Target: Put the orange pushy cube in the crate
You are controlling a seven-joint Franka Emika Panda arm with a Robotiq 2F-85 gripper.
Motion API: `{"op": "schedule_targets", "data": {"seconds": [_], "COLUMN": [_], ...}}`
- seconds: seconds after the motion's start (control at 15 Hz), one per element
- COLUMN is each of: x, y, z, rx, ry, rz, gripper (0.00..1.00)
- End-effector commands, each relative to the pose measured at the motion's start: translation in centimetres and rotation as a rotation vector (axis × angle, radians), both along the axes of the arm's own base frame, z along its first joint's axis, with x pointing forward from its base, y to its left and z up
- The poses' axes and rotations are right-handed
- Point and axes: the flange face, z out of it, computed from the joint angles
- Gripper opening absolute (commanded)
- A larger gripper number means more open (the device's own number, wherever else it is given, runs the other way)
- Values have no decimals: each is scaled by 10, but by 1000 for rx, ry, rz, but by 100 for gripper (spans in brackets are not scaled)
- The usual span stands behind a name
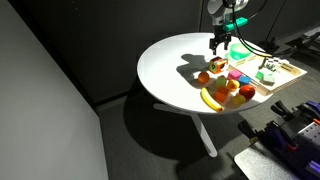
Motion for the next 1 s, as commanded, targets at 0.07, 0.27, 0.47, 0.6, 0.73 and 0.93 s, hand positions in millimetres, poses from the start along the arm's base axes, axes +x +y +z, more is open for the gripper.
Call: {"op": "schedule_targets", "data": {"seconds": [0.07,0.27,0.47,0.6,0.73,0.93], "x": [6,3,2,4,7,9], "y": [-1,-4,-7,-7,-8,-7], "z": [-1,-8,-14,-14,-12,-11], "rx": [5,12,-1,-37,-58,-68], "ry": [22,39,29,-14,-59,-103], "rz": [9,12,8,2,5,14], "gripper": [100,100,100,100,100,100]}}
